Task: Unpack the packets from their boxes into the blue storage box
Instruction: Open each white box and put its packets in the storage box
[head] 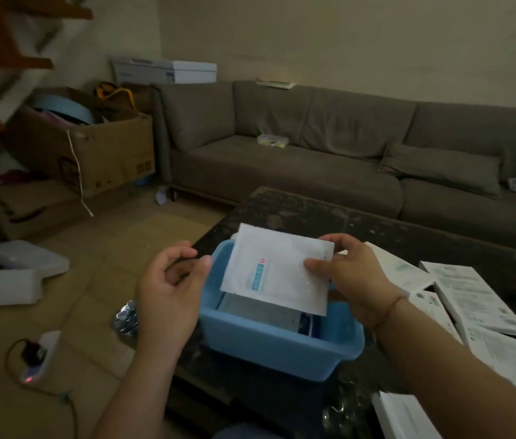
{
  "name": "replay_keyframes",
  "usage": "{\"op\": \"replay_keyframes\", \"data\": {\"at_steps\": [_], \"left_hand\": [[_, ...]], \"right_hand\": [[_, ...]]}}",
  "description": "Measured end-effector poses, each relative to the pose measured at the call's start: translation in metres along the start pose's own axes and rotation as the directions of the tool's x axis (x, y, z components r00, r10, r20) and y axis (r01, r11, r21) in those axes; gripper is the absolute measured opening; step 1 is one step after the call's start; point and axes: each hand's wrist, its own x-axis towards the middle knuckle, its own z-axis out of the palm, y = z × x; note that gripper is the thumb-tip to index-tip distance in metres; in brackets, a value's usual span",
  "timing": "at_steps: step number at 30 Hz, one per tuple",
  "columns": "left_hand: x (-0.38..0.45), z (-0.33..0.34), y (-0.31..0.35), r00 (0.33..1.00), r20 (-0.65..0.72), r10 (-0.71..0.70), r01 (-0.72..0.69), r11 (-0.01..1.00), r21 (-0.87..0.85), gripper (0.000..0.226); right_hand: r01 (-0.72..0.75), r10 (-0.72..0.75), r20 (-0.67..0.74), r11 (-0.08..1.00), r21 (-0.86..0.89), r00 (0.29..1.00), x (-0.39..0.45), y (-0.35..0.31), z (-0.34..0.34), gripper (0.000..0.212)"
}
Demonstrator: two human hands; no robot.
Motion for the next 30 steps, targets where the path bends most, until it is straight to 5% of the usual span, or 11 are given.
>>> {"op": "replay_keyframes", "data": {"at_steps": [13, 18, 24, 28, 30], "left_hand": [[0.000, -0.005, -0.028, 0.999, -0.013, 0.040, -0.039, 0.999, 0.026, 0.013], [0.002, -0.006, -0.030, 0.995, 0.014, 0.096, -0.097, 0.993, 0.068, 0.013], [0.002, -0.003, -0.033, 0.991, 0.007, 0.137, -0.137, 0.987, 0.085, 0.013], [-0.004, -0.001, -0.031, 0.980, -0.019, 0.197, -0.198, 0.980, -0.037, 0.009], [-0.014, -0.001, -0.025, 0.937, -0.077, 0.341, -0.347, 0.933, -0.094, 0.004]], "right_hand": [[-0.192, 0.306, 0.228, 0.889, -0.414, 0.924, 0.024, 0.023, 0.050, 0.035], [0.127, 0.269, 0.354, 0.609, -0.783, 0.896, 0.025, 0.023, 0.048, 0.039], [0.317, 0.319, 0.397, 0.274, -0.908, 0.861, 0.029, 0.035, 0.054, 0.057], [0.377, 0.335, 0.429, 0.210, -0.902, 0.839, 0.031, 0.043, 0.056, 0.061], [0.348, 0.287, 0.428, 0.290, -0.891, 0.857, 0.026, 0.038, 0.054, 0.059]]}}
